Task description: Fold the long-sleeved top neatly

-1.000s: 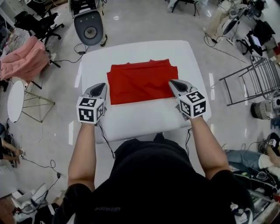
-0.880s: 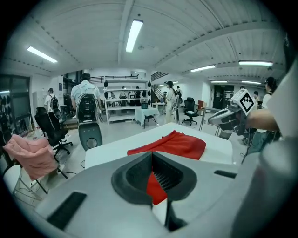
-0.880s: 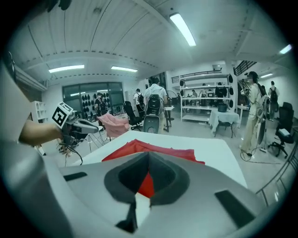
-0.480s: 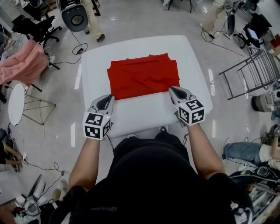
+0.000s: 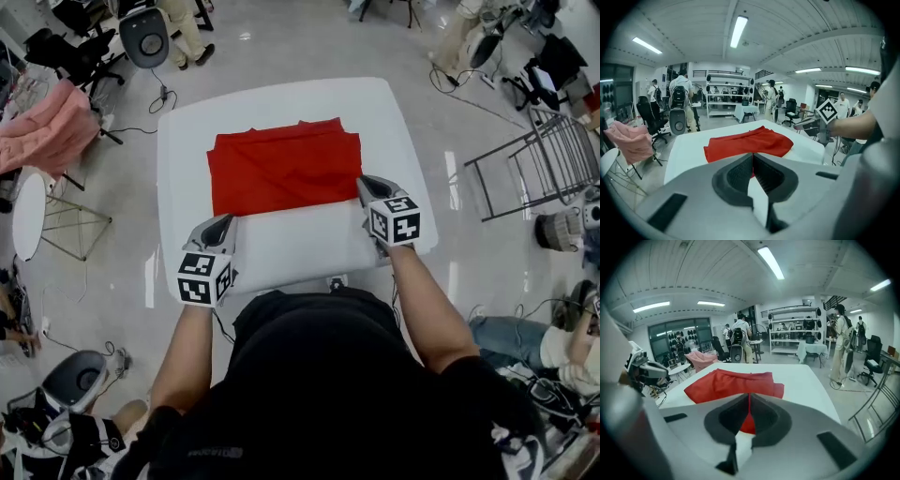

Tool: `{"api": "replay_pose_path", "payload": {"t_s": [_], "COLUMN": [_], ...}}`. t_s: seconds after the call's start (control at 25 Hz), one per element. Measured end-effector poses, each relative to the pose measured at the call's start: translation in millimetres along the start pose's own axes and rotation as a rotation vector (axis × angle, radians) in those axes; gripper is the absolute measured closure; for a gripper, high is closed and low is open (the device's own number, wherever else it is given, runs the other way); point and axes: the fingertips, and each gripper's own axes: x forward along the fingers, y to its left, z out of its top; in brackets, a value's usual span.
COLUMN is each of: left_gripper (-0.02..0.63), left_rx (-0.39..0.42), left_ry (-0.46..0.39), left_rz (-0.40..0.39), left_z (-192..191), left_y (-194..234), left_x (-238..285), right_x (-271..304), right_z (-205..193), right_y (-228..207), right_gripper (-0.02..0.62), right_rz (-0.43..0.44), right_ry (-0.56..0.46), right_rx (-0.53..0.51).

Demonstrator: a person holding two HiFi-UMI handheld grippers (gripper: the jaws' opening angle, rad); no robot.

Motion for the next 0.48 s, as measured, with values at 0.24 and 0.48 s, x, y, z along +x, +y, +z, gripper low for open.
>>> {"api": "replay_pose_path", "payload": {"t_s": [0.24,0.48], "left_gripper": [0.598,0.598], "left_rx": [-0.013,-0.024], "left_ry": [-0.029,-0.045], "left_rz": [0.045,0.115], "left_z": [25.4,36.0], "left_y": [-20.4,-37.7], "left_x": [2.3,4.2], "right_x": [43.9,85.2], "right_z": [-1.6,-11.4], "right_y": [-48.4,-64.3], "right_gripper": [0.517,0.423], "right_rz": [0.002,0.055], "right_ry": [0.047,0.113], "right_rx": [0.098,0.187]}}
